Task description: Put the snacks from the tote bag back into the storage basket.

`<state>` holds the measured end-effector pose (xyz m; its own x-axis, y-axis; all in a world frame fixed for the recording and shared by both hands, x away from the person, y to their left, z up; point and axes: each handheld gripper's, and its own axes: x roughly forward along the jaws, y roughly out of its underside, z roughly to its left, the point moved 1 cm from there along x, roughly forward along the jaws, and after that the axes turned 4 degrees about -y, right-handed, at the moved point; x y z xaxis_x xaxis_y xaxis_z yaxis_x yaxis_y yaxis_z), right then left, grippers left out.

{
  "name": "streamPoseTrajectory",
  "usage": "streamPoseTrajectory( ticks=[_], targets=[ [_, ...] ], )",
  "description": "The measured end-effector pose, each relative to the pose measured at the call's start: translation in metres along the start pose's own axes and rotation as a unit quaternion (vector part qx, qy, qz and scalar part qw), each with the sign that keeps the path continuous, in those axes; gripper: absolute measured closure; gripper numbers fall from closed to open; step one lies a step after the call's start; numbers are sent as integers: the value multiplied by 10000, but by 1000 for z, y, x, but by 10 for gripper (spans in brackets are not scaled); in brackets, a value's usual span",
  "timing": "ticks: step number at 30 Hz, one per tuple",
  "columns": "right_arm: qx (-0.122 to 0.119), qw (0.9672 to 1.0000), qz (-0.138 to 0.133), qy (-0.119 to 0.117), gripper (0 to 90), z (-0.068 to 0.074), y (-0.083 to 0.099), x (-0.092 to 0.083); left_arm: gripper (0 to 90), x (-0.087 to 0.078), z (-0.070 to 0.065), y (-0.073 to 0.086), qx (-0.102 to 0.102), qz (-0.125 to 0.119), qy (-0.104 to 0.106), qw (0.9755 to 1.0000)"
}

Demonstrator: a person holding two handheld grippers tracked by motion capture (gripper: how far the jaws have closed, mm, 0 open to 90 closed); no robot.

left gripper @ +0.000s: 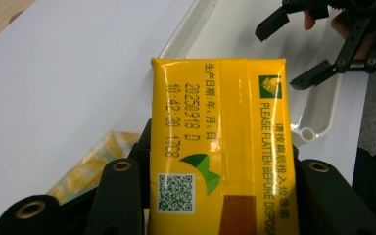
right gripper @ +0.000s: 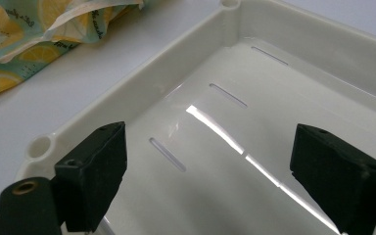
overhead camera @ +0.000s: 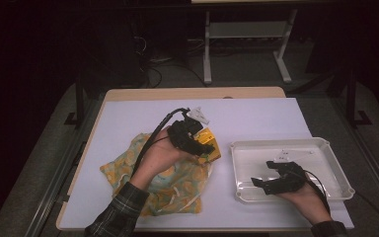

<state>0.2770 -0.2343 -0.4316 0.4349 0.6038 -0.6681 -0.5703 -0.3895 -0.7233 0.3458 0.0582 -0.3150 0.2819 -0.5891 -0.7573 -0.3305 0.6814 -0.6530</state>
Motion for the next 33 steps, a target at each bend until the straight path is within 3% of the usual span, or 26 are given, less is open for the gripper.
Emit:
streamPoseTrajectory(
  ticks=[21,22,33],
  targets=[
    [15,10000,-37,-54,138,0,0,0,545,37,-12,-36,158,-21,164,9997],
    [18,10000,-40,-53,138,1,0,-1,545,41,-14,-40,98,-30,188,9998],
    [-4,10000,-59,-77,138,0,0,-1,545,63,-18,-60,169,-16,166,9997]
  ],
)
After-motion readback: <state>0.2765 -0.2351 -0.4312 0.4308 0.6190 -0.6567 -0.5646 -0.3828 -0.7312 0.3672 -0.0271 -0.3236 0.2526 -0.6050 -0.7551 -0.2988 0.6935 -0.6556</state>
